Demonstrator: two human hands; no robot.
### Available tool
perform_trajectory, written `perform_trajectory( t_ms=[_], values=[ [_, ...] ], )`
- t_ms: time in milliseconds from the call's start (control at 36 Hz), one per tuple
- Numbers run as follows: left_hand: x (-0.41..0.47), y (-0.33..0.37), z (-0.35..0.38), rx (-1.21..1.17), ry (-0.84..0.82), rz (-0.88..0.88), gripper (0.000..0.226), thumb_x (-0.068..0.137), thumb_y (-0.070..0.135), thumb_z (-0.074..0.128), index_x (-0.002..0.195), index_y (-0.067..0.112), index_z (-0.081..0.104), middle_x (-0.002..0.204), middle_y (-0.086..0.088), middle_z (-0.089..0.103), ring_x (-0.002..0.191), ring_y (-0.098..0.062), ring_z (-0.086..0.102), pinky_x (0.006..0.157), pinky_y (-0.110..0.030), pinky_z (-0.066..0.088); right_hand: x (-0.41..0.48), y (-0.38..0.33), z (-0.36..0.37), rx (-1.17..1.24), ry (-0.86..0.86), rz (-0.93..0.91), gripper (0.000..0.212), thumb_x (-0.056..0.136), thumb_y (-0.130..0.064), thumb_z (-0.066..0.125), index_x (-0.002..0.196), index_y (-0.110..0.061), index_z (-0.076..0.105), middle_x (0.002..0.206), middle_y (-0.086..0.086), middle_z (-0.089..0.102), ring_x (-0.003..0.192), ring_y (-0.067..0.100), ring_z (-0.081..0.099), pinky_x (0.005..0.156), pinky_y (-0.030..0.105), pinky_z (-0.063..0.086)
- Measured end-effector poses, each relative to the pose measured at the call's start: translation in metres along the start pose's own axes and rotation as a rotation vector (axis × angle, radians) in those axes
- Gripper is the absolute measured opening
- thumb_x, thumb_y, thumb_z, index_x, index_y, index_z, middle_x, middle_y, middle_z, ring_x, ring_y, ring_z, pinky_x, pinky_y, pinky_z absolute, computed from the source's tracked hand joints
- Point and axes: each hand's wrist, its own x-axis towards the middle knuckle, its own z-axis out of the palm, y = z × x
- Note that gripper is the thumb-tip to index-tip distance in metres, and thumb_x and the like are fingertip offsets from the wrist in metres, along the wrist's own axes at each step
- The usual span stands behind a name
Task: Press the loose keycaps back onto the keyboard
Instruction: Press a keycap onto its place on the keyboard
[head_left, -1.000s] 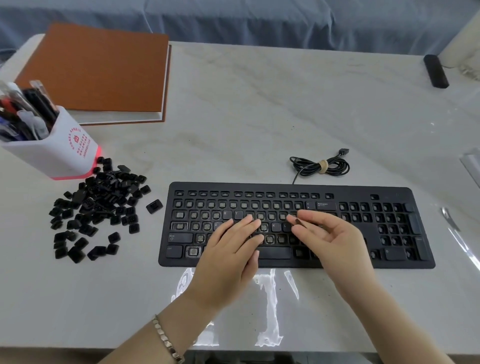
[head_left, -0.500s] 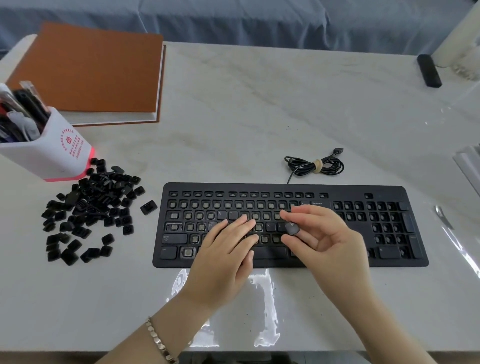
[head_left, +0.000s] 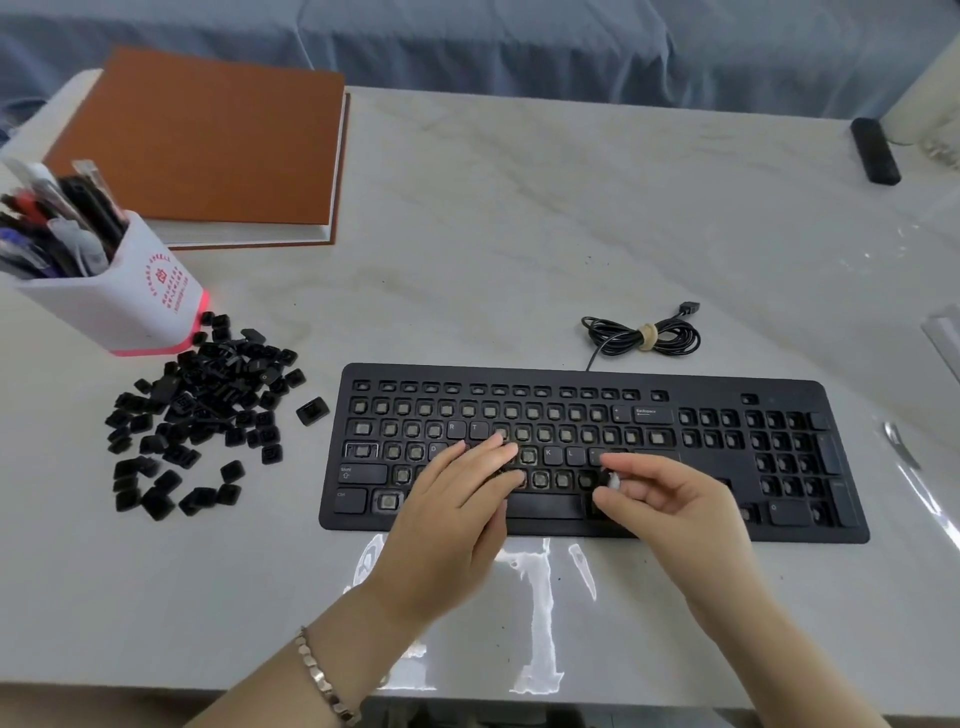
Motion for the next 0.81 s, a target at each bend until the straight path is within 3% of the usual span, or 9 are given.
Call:
perform_trajectory(
  t_ms=[83, 194, 306, 389, 444, 556, 667, 806],
  values=[
    [-0.006, -0.004, -0.012, 0.030, 0.012, -0.078, 0.029, 0.088, 0.009, 0.048, 0.115, 0.012, 0.058, 0.127, -0.005, 0.060, 0.127, -0.016, 0.048, 0.111, -0.037, 0.031, 0.001, -0.004, 0.008, 0.003, -0.031, -0.027, 0.027, 0.072, 0.005, 0.073, 0.081, -0.021, 0.071, 0.060, -0.006, 0.065, 0.057, -0.002, 0.058, 0.062, 0.006, 0.046],
    [-0.015, -0.017, -0.034, 0.106, 0.002, -0.330, 0.041, 0.090, 0.020, 0.043, 0.128, 0.007, 0.054, 0.137, -0.006, 0.051, 0.136, -0.014, 0.034, 0.117, -0.035, 0.019, 0.004, -0.010, 0.027, -0.017, -0.077, -0.084, 0.029, 0.071, 0.007, 0.073, 0.085, -0.019, 0.069, 0.071, -0.002, 0.065, 0.058, -0.003, 0.058, 0.063, 0.006, 0.046],
    [-0.022, -0.034, -0.050, 0.139, -0.017, -0.458, 0.060, 0.088, 0.036, 0.043, 0.137, 0.002, 0.042, 0.144, -0.010, 0.042, 0.137, -0.019, 0.029, 0.113, -0.038, 0.020, 0.010, -0.013, 0.053, -0.088, -0.102, -0.129, 0.029, 0.071, 0.003, 0.075, 0.084, -0.022, 0.068, 0.073, -0.003, 0.066, 0.057, -0.004, 0.058, 0.061, 0.005, 0.045],
    [-0.024, -0.040, -0.055, 0.112, -0.035, -0.506, 0.066, 0.086, 0.042, 0.044, 0.138, 0.001, 0.042, 0.146, -0.010, 0.039, 0.135, -0.019, 0.030, 0.112, -0.026, 0.017, 0.014, -0.014, 0.074, -0.203, -0.127, -0.202, 0.032, 0.072, -0.003, 0.076, 0.076, -0.033, 0.064, 0.074, -0.005, 0.064, 0.061, -0.001, 0.058, 0.065, 0.006, 0.046],
    [-0.025, -0.041, -0.054, 0.093, -0.043, -0.511, 0.065, 0.086, 0.042, 0.045, 0.136, 0.001, 0.044, 0.147, -0.011, 0.038, 0.133, -0.019, 0.032, 0.110, -0.022, 0.016, 0.016, -0.014, 0.089, -0.272, -0.156, -0.261, 0.028, 0.074, -0.004, 0.075, 0.076, -0.030, 0.064, 0.076, -0.009, 0.061, 0.064, 0.000, 0.058, 0.067, 0.007, 0.046],
    [-0.026, -0.042, -0.053, 0.092, -0.035, -0.513, 0.063, 0.086, 0.041, 0.045, 0.134, -0.001, 0.047, 0.146, -0.013, 0.039, 0.132, -0.019, 0.033, 0.109, -0.023, 0.018, 0.021, -0.016, 0.112, -0.483, -0.204, -0.370, 0.016, 0.079, -0.009, 0.071, 0.093, -0.016, 0.071, 0.077, -0.014, 0.053, 0.064, 0.001, 0.053, 0.071, 0.008, 0.044],
    [-0.026, -0.041, -0.054, 0.087, -0.027, -0.511, 0.063, 0.086, 0.041, 0.044, 0.133, 0.000, 0.048, 0.146, -0.009, 0.038, 0.127, -0.017, 0.036, 0.107, -0.023, 0.020, 0.027, -0.016, 0.122, -0.648, -0.265, -0.406, 0.022, 0.083, -0.018, 0.068, 0.106, -0.020, 0.069, 0.077, -0.016, 0.045, 0.069, 0.002, 0.047, 0.068, 0.009, 0.038],
    [-0.026, -0.040, -0.053, 0.084, -0.015, -0.511, 0.062, 0.086, 0.040, 0.044, 0.133, 0.001, 0.048, 0.145, -0.005, 0.037, 0.126, -0.014, 0.035, 0.107, -0.025, 0.020, 0.031, -0.013, 0.125, -0.728, -0.260, -0.417, 0.023, 0.084, -0.021, 0.067, 0.106, -0.023, 0.069, 0.074, -0.020, 0.038, 0.066, -0.006, 0.039, 0.068, 0.013, 0.031]
  ],
)
